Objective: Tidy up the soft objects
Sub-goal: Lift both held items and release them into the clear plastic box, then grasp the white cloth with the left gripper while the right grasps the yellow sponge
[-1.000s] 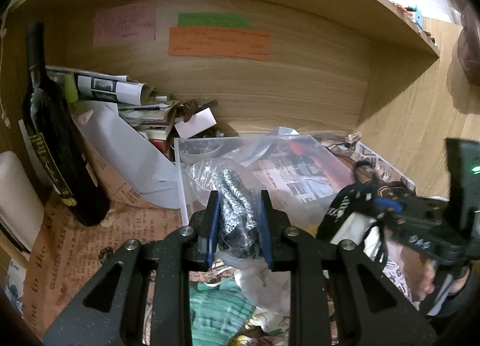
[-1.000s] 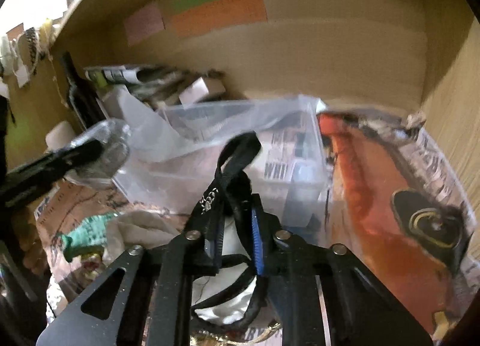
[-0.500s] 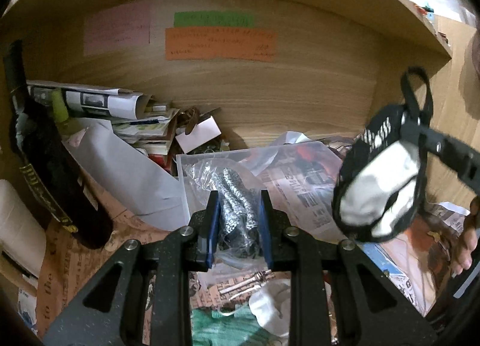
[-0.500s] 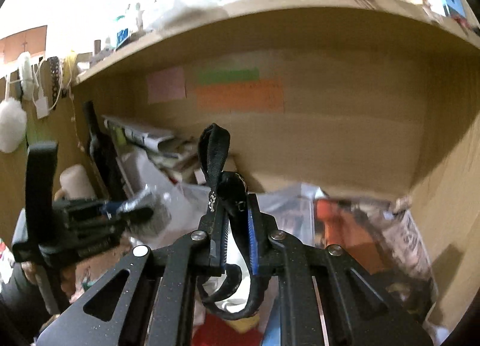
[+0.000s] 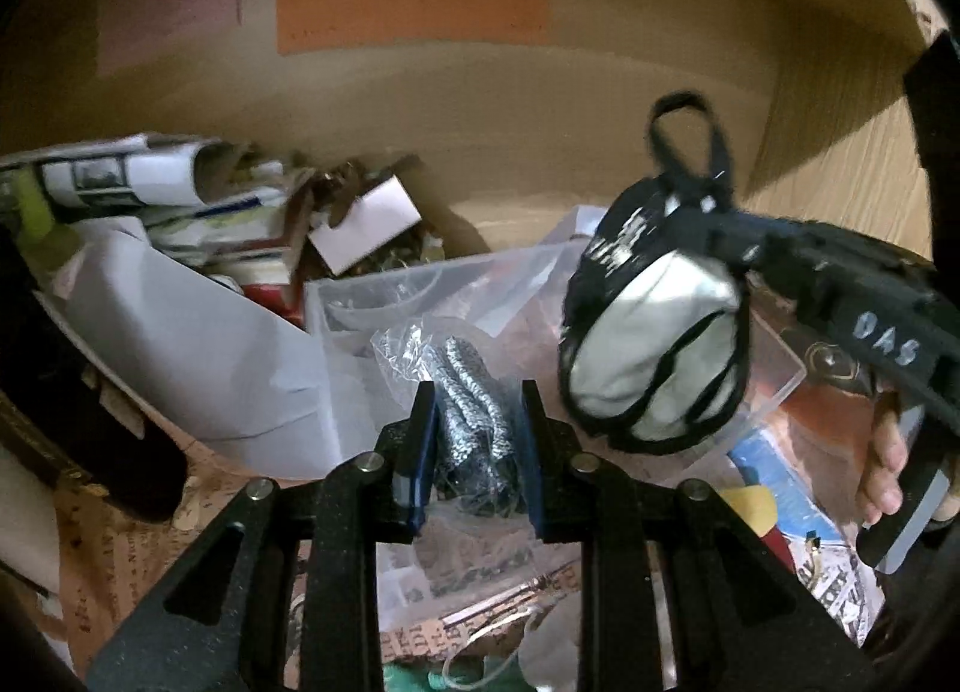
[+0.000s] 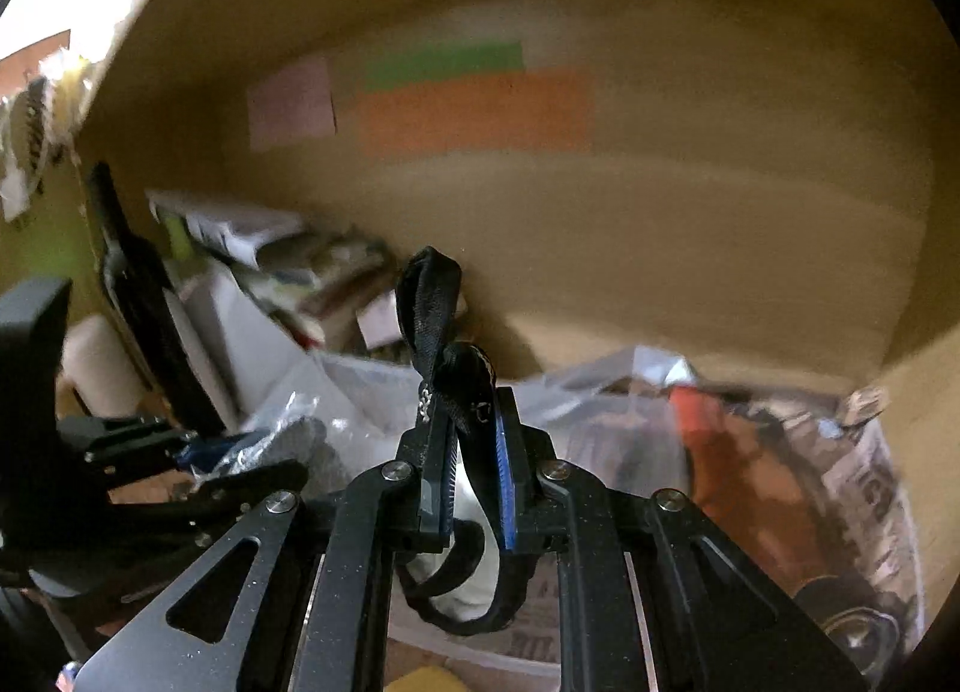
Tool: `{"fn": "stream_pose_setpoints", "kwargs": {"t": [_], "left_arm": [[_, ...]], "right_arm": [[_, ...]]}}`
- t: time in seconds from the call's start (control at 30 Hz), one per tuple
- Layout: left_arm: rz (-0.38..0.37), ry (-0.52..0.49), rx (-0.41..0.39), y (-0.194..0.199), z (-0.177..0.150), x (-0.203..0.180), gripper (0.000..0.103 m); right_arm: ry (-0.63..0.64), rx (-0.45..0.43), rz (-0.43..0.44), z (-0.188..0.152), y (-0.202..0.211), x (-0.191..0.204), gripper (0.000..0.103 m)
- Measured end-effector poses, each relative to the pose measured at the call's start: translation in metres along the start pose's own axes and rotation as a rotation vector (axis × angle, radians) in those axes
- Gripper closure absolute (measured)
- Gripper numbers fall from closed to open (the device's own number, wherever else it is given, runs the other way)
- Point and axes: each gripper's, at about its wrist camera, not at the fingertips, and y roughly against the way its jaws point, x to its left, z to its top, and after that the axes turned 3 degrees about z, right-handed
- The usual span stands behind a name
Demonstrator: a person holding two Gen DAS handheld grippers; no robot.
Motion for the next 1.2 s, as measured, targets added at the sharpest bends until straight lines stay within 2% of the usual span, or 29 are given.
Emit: {"fn": "stream_pose_setpoints", "kwargs": {"t": [0.1,0.23,0.33,0.37,0.4,0.43,0.53,0.67,0.8,0.93,1.0,1.07,1.2], "left_arm": [[-0.008,-0.011,0.033,-0.012,-0.001,-0.002,0.079],[0.001,-0.025,0.048,-0.021,-0.001,-0.004,0.077],[0.002,-0.02,0.048,-0.024,0.0,-0.004,0.07],[0.005,-0.017,0.042,-0.022,0.0,-0.004,0.067],[0.009,-0.016,0.034,-0.02,0.0,-0.005,0.061],[0.014,-0.015,0.023,-0.017,0.0,-0.005,0.056],[0.031,-0.02,-0.023,0.0,0.001,-0.007,0.049],[0.051,-0.025,-0.084,0.025,0.0,-0.009,0.042],[0.061,-0.02,-0.151,0.059,-0.004,-0.008,0.026],[0.055,-0.007,-0.182,0.08,-0.012,-0.007,0.012],[0.048,0.007,-0.187,0.088,-0.019,-0.007,0.008],[0.042,0.01,-0.186,0.093,-0.026,-0.009,0.007],[0.039,-0.001,-0.165,0.096,-0.042,-0.018,0.006]], "right_arm": [[0.013,0.08,0.003,-0.007,-0.017,-0.002,0.092],[0.034,0.122,-0.024,-0.016,-0.024,-0.006,0.091],[0.042,0.158,-0.047,-0.021,-0.028,-0.011,0.081],[0.049,0.167,-0.059,-0.023,-0.028,-0.012,0.073],[0.052,0.169,-0.069,-0.024,-0.027,-0.013,0.065],[0.056,0.171,-0.076,-0.025,-0.026,-0.014,0.063],[0.081,0.149,-0.103,-0.026,-0.016,-0.013,0.058],[0.104,0.088,-0.125,-0.024,0.009,-0.008,0.04],[0.115,0.006,-0.126,-0.023,0.043,0.001,0.023],[0.107,-0.053,-0.112,-0.027,0.07,0.011,0.016],[0.104,-0.063,-0.1,-0.03,0.076,0.015,0.01],[0.108,-0.068,-0.091,-0.035,0.081,0.019,0.005],[0.125,-0.055,-0.087,-0.051,0.087,0.026,0.005]]}}
